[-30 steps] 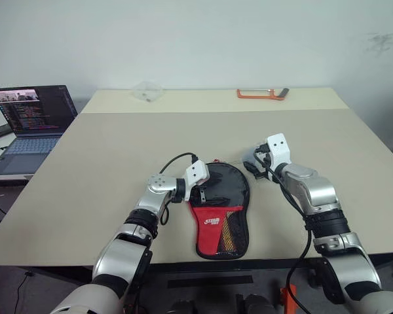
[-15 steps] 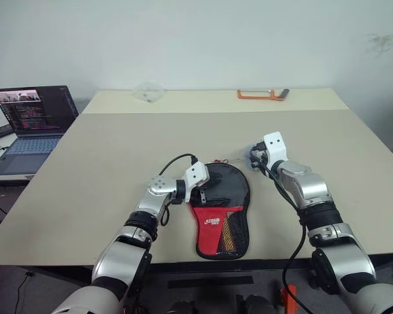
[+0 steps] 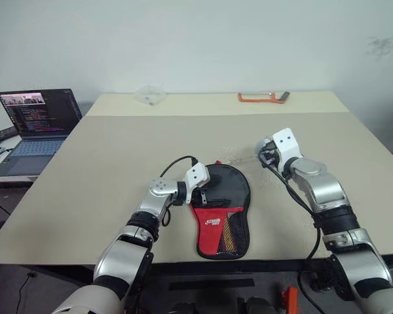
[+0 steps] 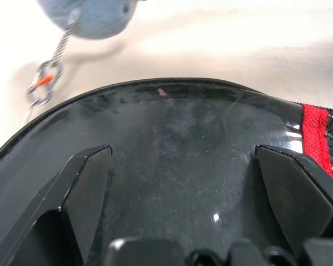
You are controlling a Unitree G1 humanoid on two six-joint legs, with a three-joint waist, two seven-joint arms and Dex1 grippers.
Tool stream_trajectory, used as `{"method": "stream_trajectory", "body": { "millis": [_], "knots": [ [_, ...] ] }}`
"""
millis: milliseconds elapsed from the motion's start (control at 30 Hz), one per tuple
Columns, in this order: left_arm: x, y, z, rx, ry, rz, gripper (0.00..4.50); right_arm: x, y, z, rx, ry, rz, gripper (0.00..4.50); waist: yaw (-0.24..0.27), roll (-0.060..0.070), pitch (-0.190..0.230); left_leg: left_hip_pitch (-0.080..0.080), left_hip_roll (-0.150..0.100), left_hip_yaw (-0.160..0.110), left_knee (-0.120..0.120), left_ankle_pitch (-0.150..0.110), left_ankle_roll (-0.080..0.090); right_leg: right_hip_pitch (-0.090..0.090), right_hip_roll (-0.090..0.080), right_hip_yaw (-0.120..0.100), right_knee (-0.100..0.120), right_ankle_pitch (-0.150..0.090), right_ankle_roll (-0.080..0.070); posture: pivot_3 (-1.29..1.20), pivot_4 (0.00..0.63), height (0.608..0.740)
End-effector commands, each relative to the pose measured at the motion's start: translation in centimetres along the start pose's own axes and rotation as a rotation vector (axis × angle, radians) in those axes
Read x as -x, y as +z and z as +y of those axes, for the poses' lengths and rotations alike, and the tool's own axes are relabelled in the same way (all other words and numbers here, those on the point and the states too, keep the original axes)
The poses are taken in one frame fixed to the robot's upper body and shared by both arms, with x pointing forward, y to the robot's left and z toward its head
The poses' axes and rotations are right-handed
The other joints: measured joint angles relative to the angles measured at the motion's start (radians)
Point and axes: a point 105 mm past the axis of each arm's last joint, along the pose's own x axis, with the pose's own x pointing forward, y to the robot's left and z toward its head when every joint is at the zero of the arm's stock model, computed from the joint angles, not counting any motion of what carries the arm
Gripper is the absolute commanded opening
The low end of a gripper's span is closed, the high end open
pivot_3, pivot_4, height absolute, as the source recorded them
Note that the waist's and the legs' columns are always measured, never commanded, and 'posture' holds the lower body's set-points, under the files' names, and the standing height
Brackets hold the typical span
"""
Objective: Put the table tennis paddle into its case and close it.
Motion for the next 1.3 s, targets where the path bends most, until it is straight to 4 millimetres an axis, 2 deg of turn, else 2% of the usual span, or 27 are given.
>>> {"method": "stream_trajectory", "body": {
  "millis": [33,167,267,333,400,567,667,800,1000,1200,1300],
  "knots": [
    [0.2,-4.9,-2.7,0.089,-0.068,0.169,4.50,1.9,0.7,-2.3,0.087,-0.041,-0.019,0.32,0.001,0.000,0.000,0.001,0.000,0.000,0.000,0.000,0.000,0.002,0.000,0.000,0.000,0.000,0.000,0.00,0.150,0.740],
    [0.1,-5.0,-2.8,0.092,-0.065,0.169,4.50,5.0,-0.8,-3.0,0.143,0.020,0.042,0.32,0.005,0.000,0.000,0.004,0.000,-0.003,0.000,0.000,0.000,0.008,0.000,-0.003,-0.003,0.000,0.001,0.00,0.150,0.740],
    [0.0,-5.0,-2.8,0.093,-0.063,0.169,4.50,8.6,-2.4,-2.7,0.183,0.117,0.121,0.32,0.007,0.001,-0.001,0.005,0.000,-0.004,0.000,-0.001,0.001,0.011,0.000,-0.005,-0.006,-0.001,0.001,0.00,0.150,0.740],
    [-0.2,-4.9,-2.8,0.093,-0.063,0.168,4.50,10.3,-2.8,-2.2,0.192,0.160,0.155,0.32,0.008,0.001,-0.001,0.005,0.001,-0.005,0.000,-0.001,0.002,0.013,-0.001,-0.007,-0.007,-0.002,0.002,0.00,0.150,0.740],
    [-0.4,-4.9,-2.8,0.091,-0.065,0.168,4.50,12.0,-3.1,-1.2,0.184,0.217,0.181,0.32,0.009,0.002,-0.001,0.005,0.001,-0.005,0.000,-0.002,0.003,0.014,-0.001,-0.007,-0.009,-0.002,0.003,0.00,0.150,0.740],
    [-0.9,-4.5,-2.9,0.085,-0.074,0.161,4.50,16.2,-4.4,3.0,0.150,0.374,0.255,0.32,0.027,0.002,-0.002,0.005,0.002,-0.009,0.000,-0.002,0.003,0.018,-0.001,-0.012,-0.015,-0.004,0.007,0.00,0.150,0.740],
    [-1.1,-4.4,-2.9,0.083,-0.075,0.162,4.50,17.6,-4.9,4.4,0.136,0.423,0.288,0.32,0.031,0.002,-0.002,0.005,0.002,-0.009,0.000,-0.003,0.004,0.019,-0.001,-0.013,-0.017,-0.004,0.007,0.00,0.150,0.740],
    [-1.8,-4.2,-3.1,0.078,-0.082,0.167,4.50,20.9,-7.0,7.3,0.110,0.541,0.385,0.32,0.041,0.001,-0.002,0.005,0.001,-0.013,-0.001,-0.004,0.004,0.022,-0.002,-0.017,-0.019,-0.004,0.008,0.00,0.150,0.740],
    [-3.1,-3.6,-3.5,0.067,-0.105,0.164,4.50,23.8,-9.2,8.9,0.046,0.656,0.477,0.31,0.060,-0.001,-0.003,0.005,0.000,-0.016,0.000,-0.004,0.004,0.026,-0.003,-0.021,-0.020,-0.005,0.010,0.00,0.150,0.740],
    [-4.4,-2.9,-3.8,0.048,-0.114,0.162,4.50,27.0,-9.6,10.5,-0.024,0.813,0.516,0.31,0.088,-0.002,-0.003,0.005,-0.002,-0.019,0.001,-0.007,0.006,0.029,-0.006,-0.025,-0.024,-0.007,0.013,0.00,0.150,0.740],
    [-4.9,-2.6,-3.9,0.046,-0.119,0.157,4.50,27.8,-9.4,11.3,-0.066,0.851,0.517,0.31,0.091,-0.004,-0.003,0.005,-0.003,-0.019,0.000,-0.009,0.008,0.031,-0.007,-0.025,-0.027,-0.008,0.014,0.00,0.150,0.740]
  ]
}}
